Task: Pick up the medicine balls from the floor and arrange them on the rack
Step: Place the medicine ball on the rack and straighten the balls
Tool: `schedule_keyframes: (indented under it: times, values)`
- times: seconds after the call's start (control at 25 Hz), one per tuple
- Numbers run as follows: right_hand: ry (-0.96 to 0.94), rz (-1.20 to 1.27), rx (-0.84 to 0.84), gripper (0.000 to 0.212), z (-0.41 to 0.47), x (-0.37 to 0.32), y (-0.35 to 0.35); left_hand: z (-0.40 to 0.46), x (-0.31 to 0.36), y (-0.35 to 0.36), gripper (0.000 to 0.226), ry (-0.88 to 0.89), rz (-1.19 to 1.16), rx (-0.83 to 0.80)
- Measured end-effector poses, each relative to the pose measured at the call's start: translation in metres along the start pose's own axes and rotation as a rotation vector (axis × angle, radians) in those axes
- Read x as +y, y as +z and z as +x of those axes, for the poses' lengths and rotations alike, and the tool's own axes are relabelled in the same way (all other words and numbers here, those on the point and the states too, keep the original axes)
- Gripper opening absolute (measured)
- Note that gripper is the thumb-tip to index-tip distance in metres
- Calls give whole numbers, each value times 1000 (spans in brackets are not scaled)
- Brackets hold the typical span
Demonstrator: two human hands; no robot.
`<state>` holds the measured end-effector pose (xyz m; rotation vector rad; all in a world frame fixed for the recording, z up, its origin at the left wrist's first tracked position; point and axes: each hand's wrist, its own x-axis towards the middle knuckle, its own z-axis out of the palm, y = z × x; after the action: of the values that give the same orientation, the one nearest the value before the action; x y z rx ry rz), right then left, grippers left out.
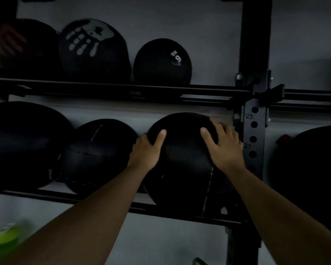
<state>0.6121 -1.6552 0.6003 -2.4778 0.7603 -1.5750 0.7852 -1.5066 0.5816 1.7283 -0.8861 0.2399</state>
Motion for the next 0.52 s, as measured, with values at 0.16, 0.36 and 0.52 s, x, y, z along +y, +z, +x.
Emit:
schedule_keyframes:
  times: [0.16, 0.36, 0.52]
  values:
    - [79, -90, -33, 71, -3, -13, -8, -1, -8, -55, 84, 109, 466, -57]
    - [23, -183, 84, 55, -19, -101, 39, 38, -52, -141, 74, 44, 631, 58]
    - [-50, -208, -47, 47, -9, -183, 104, 68, -98, -189, 79, -66, 496, 56]
